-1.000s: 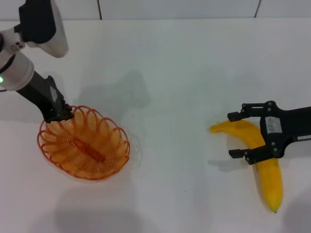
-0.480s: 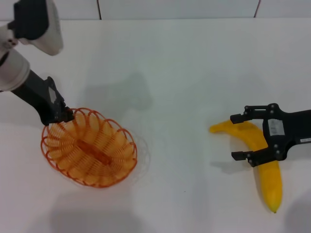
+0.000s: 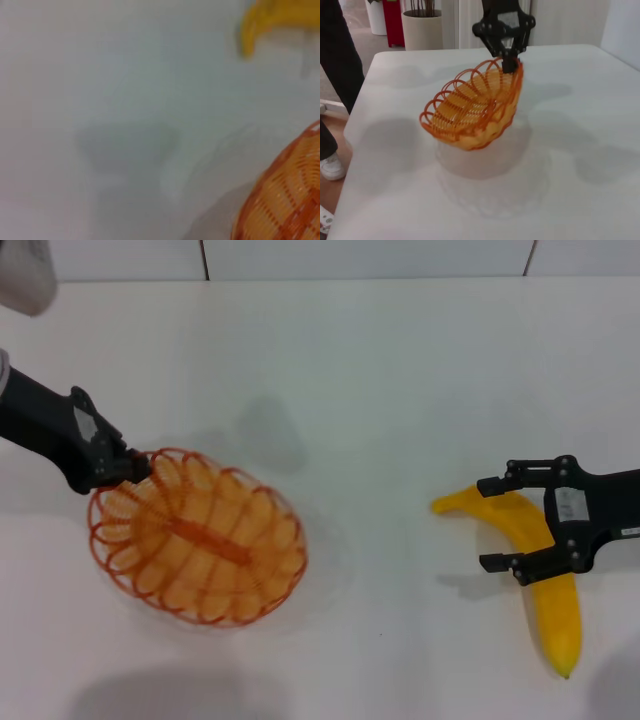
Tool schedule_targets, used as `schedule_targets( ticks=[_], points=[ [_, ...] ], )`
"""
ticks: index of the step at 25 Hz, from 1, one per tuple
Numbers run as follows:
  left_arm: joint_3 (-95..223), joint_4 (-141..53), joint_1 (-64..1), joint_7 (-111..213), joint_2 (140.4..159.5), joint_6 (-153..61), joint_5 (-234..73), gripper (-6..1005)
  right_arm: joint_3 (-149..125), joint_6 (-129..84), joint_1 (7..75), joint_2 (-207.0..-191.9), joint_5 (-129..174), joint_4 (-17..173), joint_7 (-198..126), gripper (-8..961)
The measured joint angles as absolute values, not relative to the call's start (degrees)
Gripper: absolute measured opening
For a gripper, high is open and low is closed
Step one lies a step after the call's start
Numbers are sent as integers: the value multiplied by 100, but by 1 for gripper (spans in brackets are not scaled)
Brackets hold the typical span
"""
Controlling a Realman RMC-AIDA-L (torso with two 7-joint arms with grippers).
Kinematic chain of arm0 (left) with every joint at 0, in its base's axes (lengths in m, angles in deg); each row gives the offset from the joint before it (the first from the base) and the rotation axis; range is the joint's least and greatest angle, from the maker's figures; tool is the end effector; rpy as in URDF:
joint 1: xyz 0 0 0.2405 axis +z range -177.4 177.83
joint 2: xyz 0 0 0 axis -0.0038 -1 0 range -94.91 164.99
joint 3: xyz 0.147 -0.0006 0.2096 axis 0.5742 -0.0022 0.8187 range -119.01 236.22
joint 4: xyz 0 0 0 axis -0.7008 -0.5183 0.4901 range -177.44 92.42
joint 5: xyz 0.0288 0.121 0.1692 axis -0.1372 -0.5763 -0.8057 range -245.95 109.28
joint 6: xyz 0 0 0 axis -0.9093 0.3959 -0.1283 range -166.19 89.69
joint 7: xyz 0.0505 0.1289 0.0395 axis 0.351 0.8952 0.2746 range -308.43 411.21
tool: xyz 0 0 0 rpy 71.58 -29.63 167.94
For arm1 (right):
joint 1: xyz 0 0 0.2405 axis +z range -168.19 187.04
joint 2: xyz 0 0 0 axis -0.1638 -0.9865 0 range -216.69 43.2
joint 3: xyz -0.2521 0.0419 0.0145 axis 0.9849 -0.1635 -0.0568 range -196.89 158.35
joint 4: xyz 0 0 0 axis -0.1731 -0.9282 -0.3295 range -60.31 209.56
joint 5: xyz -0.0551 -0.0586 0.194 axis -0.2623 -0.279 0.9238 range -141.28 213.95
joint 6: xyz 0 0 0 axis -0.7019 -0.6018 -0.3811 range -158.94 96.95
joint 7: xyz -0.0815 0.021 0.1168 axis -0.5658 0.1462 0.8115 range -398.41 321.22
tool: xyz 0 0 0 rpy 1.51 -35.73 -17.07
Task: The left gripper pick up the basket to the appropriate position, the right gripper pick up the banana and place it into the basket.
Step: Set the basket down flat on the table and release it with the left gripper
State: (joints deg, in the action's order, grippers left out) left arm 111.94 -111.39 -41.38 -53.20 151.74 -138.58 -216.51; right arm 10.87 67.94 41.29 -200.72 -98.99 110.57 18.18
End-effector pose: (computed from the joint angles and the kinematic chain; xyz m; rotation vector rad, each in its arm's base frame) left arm -0.1980 0.3732 0.0602 -2.8833 -0.3803 0.3943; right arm 0.3005 0.3054 0.0272 -2.9547 0.1317 0.3692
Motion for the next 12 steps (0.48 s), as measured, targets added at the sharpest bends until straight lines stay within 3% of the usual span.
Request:
schedule_targets(
  ticks=[12],
  points=[
    [11469, -10723, -4145, -7356, 15210, -13427, -21472, 55, 951, 6806, 4143, -20065, -9893, 11057, 1809, 893]
  ],
)
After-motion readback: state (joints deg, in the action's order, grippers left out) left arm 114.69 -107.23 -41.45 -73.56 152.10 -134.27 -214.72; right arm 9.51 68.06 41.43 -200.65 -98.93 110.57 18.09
